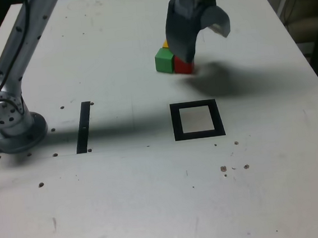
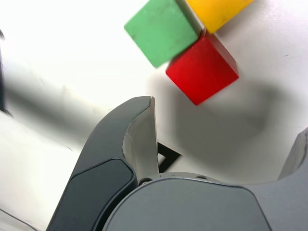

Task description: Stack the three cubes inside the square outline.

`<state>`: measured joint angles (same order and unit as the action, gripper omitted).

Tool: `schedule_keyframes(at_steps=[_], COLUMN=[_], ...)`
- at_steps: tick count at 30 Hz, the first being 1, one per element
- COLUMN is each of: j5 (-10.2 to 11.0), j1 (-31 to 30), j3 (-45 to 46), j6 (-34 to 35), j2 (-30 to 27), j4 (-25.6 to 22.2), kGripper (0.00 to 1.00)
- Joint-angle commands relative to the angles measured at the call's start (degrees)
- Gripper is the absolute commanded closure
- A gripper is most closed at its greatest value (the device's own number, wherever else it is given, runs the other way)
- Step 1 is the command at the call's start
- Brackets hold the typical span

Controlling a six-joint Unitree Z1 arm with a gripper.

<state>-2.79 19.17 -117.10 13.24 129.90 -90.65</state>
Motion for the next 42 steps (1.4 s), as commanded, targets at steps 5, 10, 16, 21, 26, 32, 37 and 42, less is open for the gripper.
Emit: schedule_keyframes(at_steps=[5, 10, 16, 21, 26, 32, 37, 42], j5=[-0.77, -2.16, -3.62, -3.75, -4.13, -4.06, -3.66, -3.7], j1=[0.2, 0.89, 1.49, 1.55, 1.58, 1.76, 2.13, 2.79], j3=[-1.42, 0.27, 3.35, 4.29, 4.24, 2.84, 0.99, -0.44], j6=[9.93, 12.35, 14.38, 15.02, 15.06, 15.05, 14.99, 14.9], j2=[-0.05, 0.05, 0.57, 1.23, 2.53, 4.23, 5.23, 5.89], j4=[-0.41, -0.41, 0.16, 0.92, 1.56, 1.96, 1.82, 1.33], kGripper=[0.0, 0.0, 0.0, 0.0, 0.01, 0.01, 0.02, 0.04])
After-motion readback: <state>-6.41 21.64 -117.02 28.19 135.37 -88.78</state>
